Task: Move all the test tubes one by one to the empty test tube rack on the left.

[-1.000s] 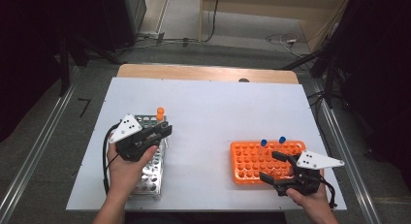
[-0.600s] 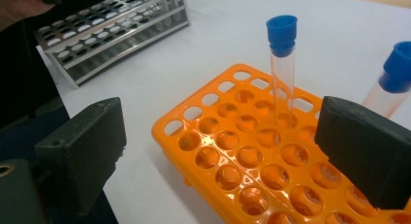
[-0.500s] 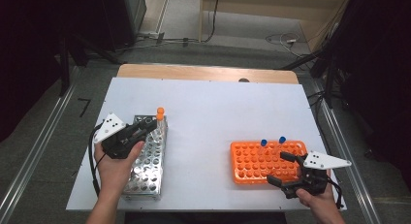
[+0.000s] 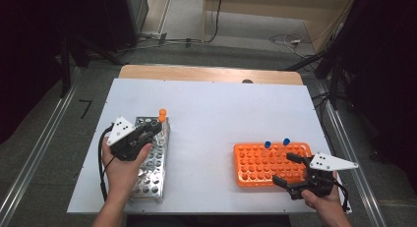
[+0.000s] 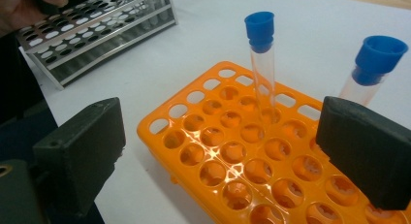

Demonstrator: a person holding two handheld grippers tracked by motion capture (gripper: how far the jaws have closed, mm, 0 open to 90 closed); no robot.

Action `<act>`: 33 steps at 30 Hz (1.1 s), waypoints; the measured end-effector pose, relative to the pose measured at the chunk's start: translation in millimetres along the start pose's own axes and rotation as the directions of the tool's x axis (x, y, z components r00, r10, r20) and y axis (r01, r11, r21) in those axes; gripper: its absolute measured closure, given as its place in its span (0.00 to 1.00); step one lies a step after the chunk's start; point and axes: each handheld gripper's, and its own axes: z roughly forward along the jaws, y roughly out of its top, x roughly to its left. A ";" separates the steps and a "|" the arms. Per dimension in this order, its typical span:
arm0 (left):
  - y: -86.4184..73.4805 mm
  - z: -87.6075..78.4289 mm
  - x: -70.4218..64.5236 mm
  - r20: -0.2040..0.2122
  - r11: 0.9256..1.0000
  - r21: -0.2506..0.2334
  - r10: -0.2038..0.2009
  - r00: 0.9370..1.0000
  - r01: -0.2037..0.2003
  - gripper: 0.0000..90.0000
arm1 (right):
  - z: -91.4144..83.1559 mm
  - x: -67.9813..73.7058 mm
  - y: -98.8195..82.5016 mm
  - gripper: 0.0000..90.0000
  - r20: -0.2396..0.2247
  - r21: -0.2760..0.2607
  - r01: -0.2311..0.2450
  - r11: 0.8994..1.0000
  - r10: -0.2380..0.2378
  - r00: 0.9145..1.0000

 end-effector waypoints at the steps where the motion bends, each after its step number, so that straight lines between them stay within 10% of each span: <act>1: -0.1 -0.4 -0.3 0.000 1.000 0.012 0.003 1.000 -0.003 0.85 | 0.0 -0.7 -0.2 0.03 0.005 0.001 -0.001 1.000 0.001 1.000; 16: -1.7 3.1 -5.1 0.016 0.991 0.130 0.008 1.000 -0.010 0.83 | -4.2 -12.0 -1.9 0.05 0.068 -0.025 -0.032 0.999 0.034 0.997; 33: 5.5 -5.0 -15.0 0.140 0.999 0.020 -0.050 0.989 0.048 0.18 | 19.7 -36.9 -10.7 0.55 0.228 -0.024 -0.175 0.984 0.176 0.958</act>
